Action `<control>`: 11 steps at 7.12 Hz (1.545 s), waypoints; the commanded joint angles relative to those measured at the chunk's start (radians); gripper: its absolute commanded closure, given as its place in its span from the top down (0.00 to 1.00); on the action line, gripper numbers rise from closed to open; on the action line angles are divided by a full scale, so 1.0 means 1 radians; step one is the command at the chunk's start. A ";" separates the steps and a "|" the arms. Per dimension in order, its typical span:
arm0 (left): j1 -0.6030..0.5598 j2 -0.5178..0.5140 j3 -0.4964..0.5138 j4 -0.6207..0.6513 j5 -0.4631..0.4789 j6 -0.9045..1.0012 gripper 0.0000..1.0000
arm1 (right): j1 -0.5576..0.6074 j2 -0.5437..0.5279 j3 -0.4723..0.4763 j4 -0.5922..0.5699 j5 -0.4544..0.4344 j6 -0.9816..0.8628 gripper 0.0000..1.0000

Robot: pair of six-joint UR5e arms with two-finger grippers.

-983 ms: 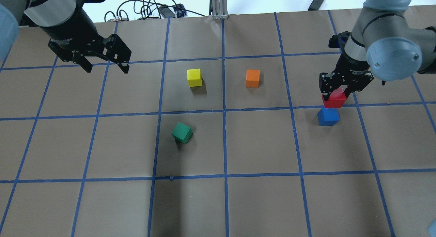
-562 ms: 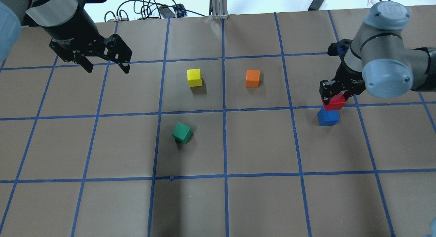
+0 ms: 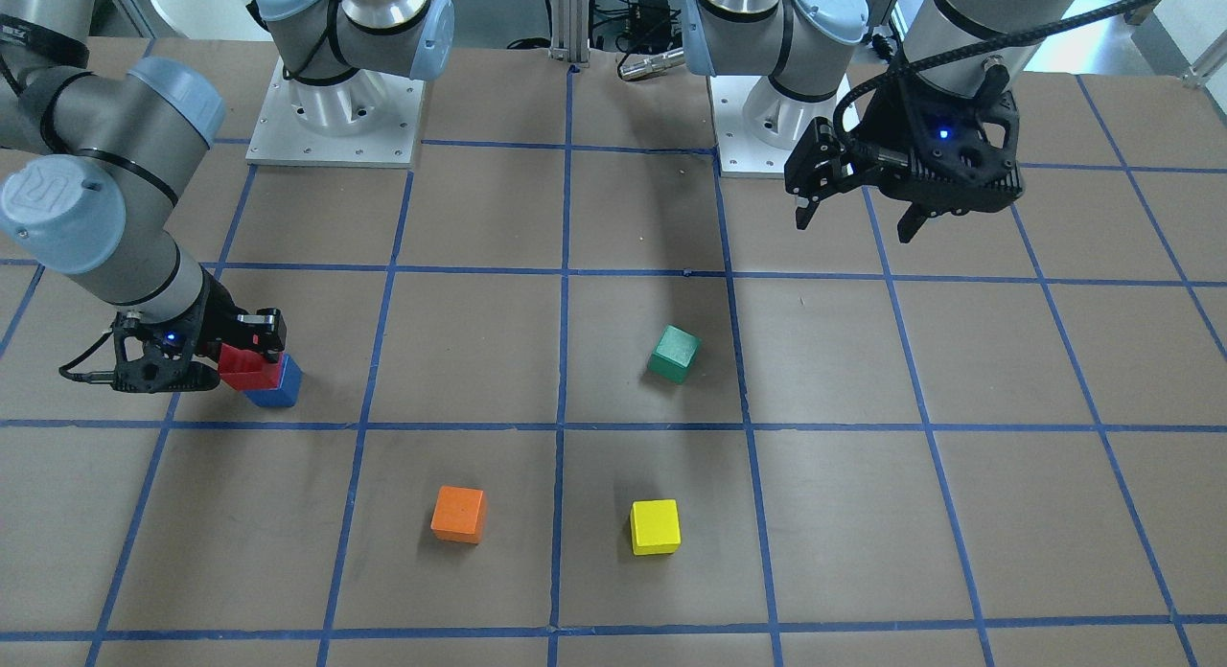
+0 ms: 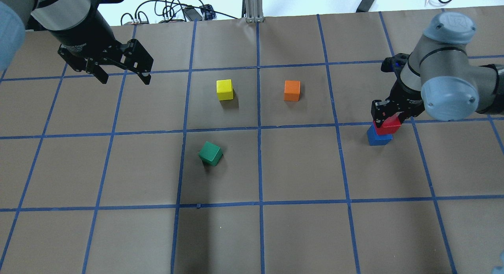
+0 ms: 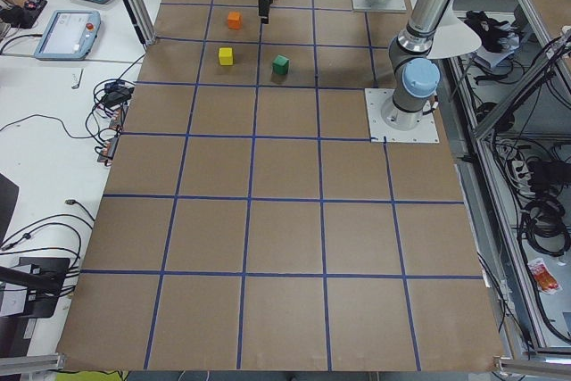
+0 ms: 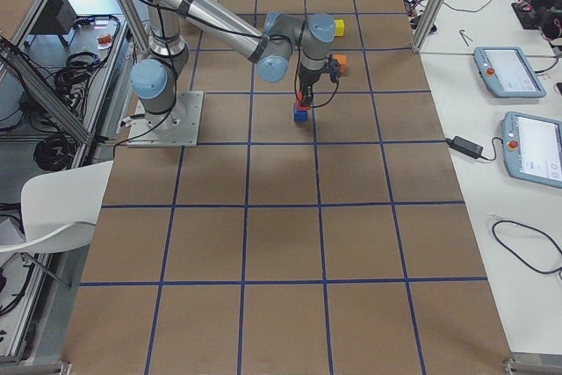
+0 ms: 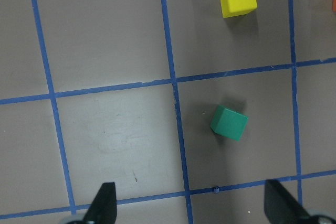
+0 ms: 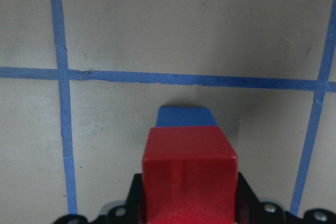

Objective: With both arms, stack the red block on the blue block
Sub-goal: 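Lower the red cube onto the blue cube and open the right gripper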

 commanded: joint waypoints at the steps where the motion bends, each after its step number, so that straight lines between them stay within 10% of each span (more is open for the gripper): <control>1: 0.000 0.001 0.000 0.001 0.001 0.000 1.00 | 0.001 0.001 0.005 -0.002 -0.005 -0.003 0.00; 4: 0.000 0.001 -0.001 0.001 -0.001 0.000 1.00 | 0.001 0.002 0.007 -0.004 -0.008 -0.003 0.06; 7: 0.000 -0.001 -0.001 0.001 -0.002 0.000 1.00 | 0.001 0.002 0.007 -0.001 -0.012 -0.006 0.70; 11: 0.000 0.001 -0.001 0.001 -0.002 0.000 1.00 | -0.001 -0.015 0.006 0.010 -0.011 -0.005 0.90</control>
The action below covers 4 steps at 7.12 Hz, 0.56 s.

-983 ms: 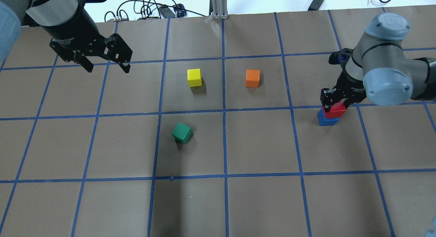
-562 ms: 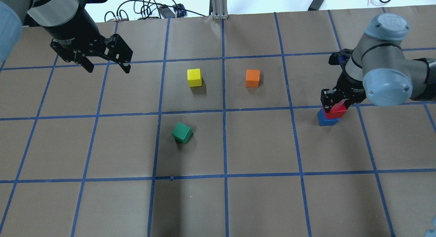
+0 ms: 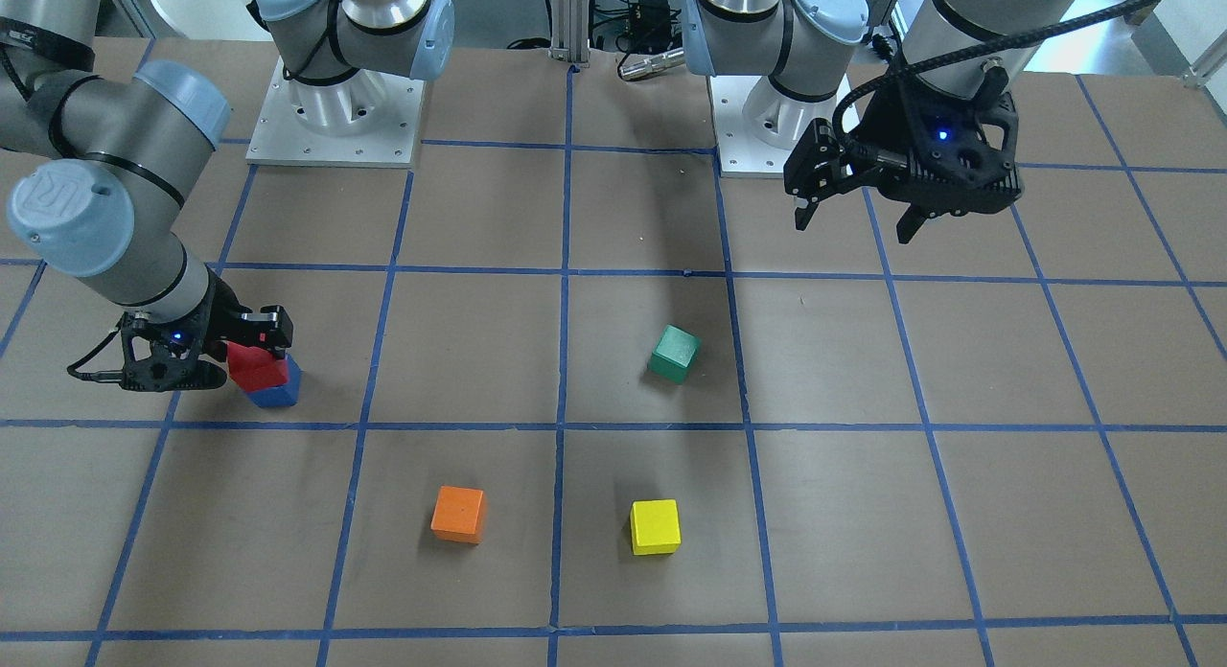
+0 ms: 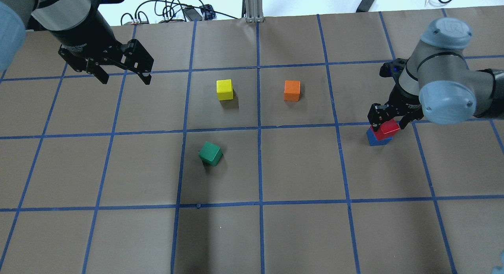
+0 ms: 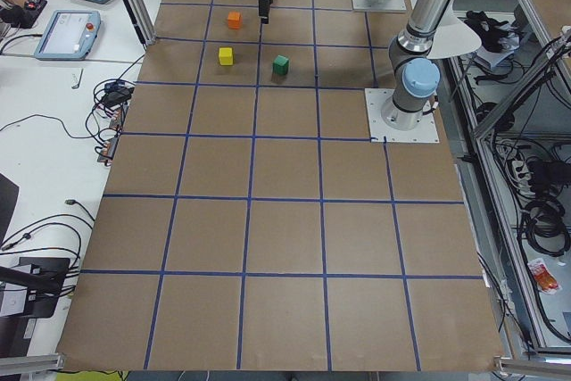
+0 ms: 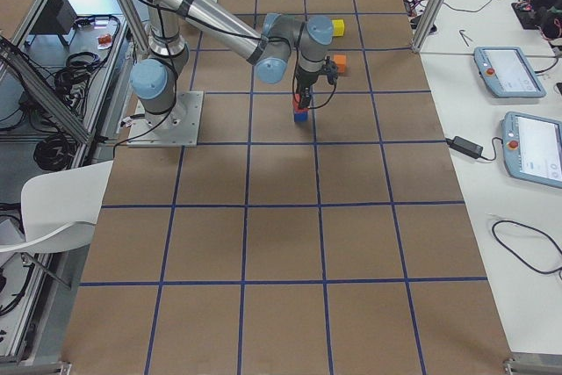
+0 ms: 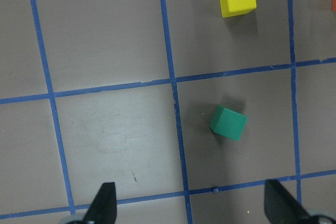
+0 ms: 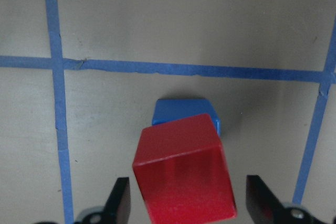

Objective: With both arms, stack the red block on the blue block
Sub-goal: 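Lower the red cube onto the blue cube and open the right gripper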

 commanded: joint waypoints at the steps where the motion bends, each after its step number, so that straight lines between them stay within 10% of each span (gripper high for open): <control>1: 0.000 0.001 0.000 0.000 -0.001 0.000 1.00 | 0.000 -0.045 -0.012 0.023 0.003 0.001 0.97; 4: 0.000 0.000 0.002 0.000 0.002 0.000 1.00 | 0.009 -0.131 -0.151 0.295 0.015 0.016 1.00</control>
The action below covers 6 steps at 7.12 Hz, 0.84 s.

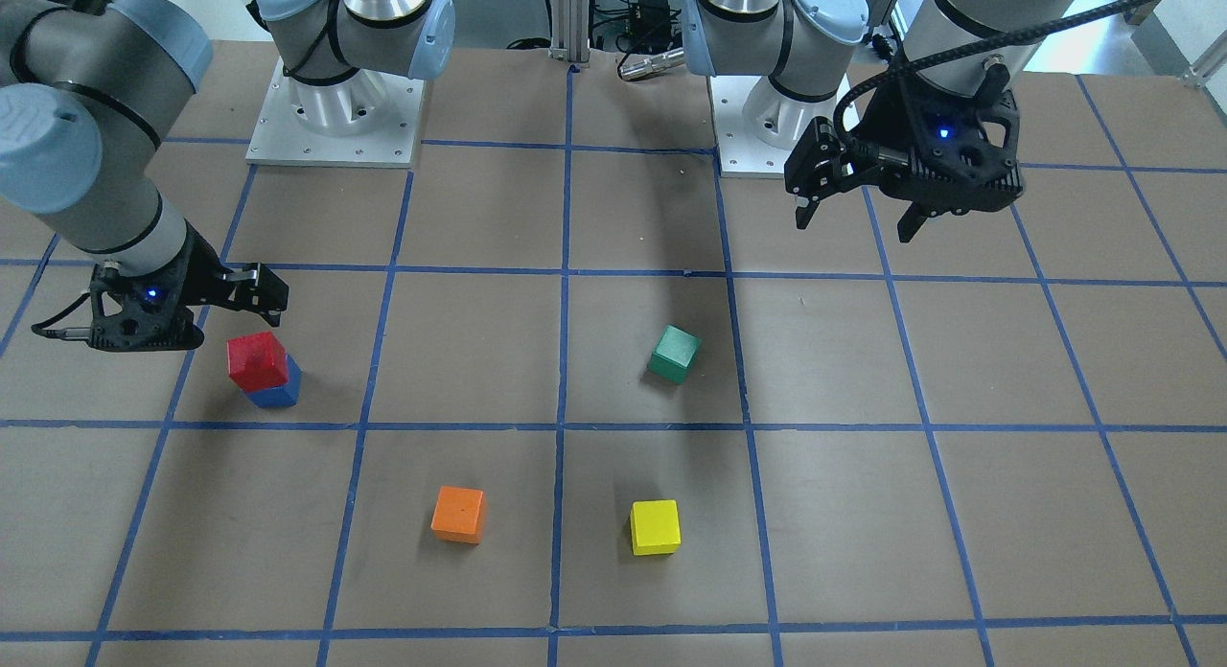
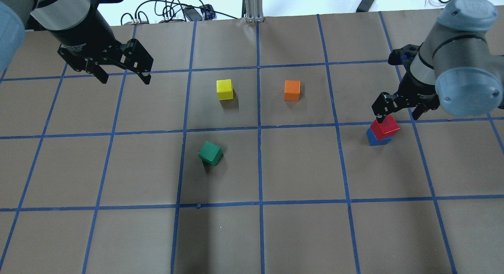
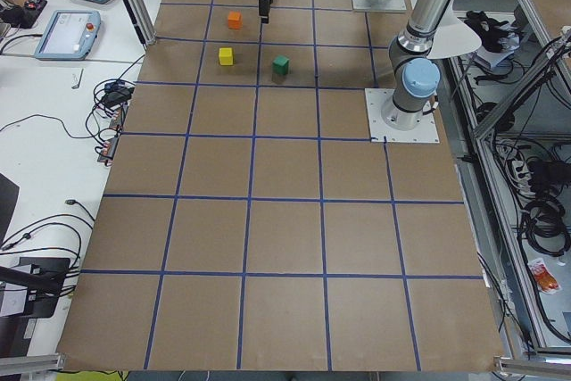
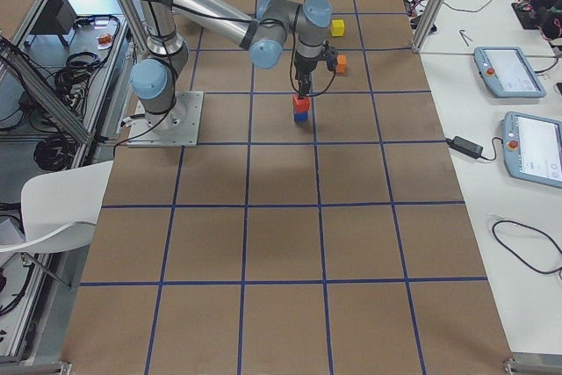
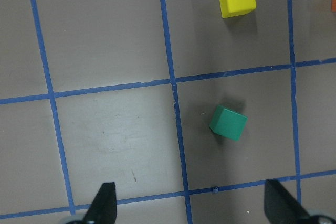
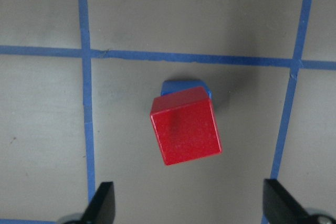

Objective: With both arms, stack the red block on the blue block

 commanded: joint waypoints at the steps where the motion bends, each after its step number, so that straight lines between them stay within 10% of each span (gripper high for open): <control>1: 0.000 0.000 -0.001 0.000 0.000 0.000 1.00 | 0.031 -0.023 -0.177 0.216 0.012 0.016 1.00; 6: 0.000 0.002 0.001 0.000 0.000 0.000 1.00 | 0.234 -0.052 -0.294 0.309 0.015 0.159 1.00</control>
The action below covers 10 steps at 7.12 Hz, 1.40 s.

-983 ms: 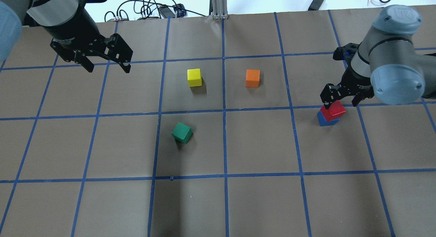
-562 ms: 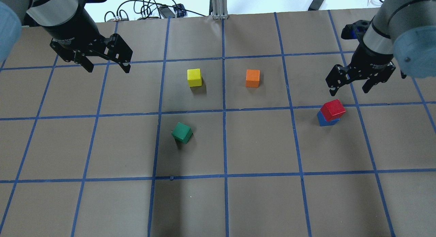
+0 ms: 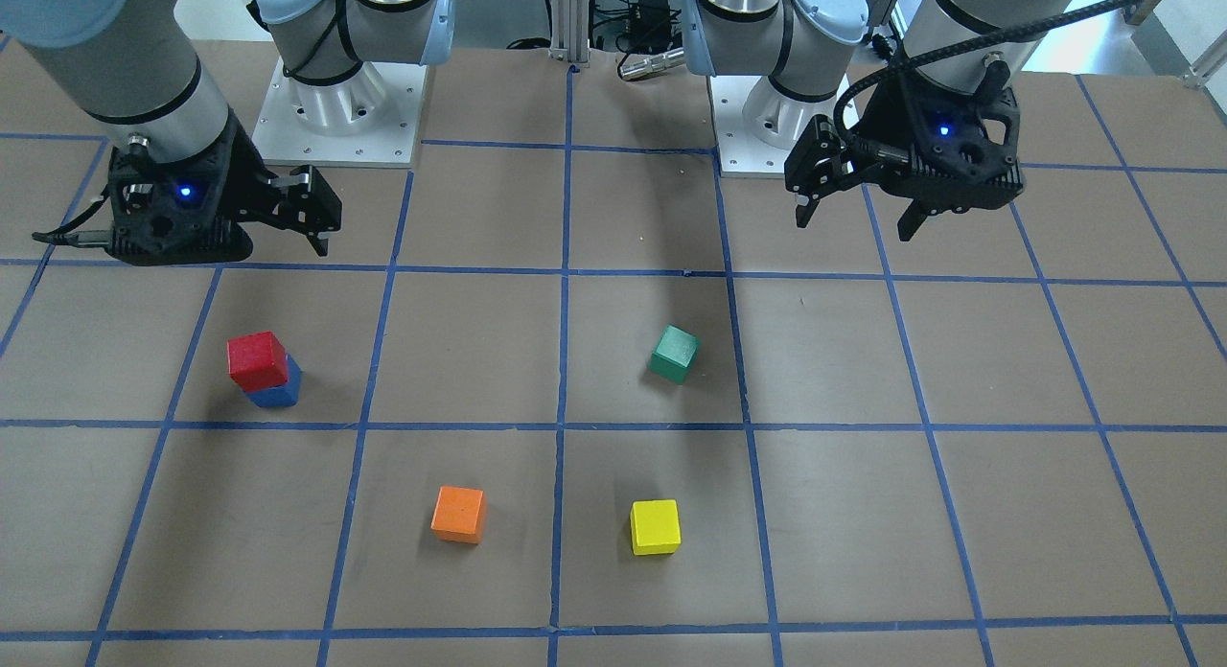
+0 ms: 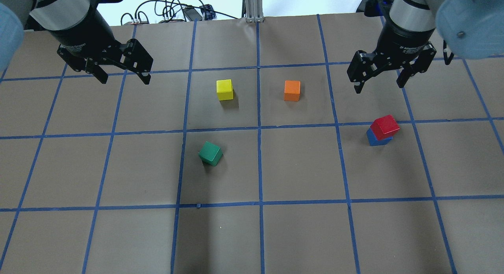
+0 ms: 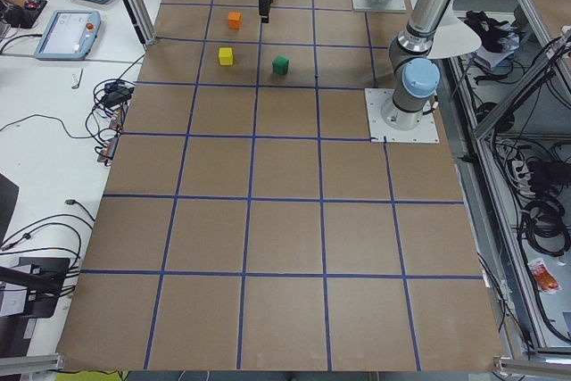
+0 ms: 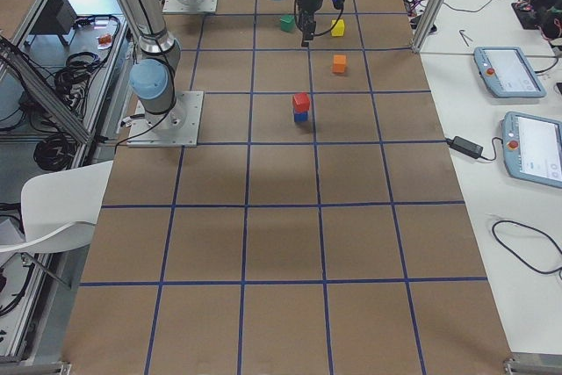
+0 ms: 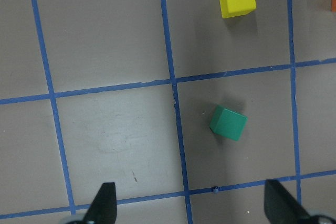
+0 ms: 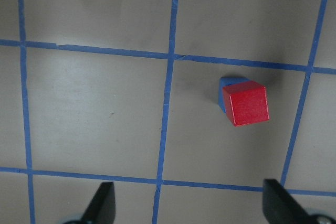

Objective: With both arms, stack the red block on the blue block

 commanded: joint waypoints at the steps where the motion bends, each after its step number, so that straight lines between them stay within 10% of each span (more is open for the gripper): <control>1: 0.000 0.001 0.000 0.000 0.000 0.000 1.00 | 0.042 -0.022 -0.005 0.003 -0.004 0.003 1.00; 10: 0.000 0.010 0.003 -0.008 0.050 0.000 1.00 | 0.040 -0.045 -0.019 0.003 0.004 0.003 1.00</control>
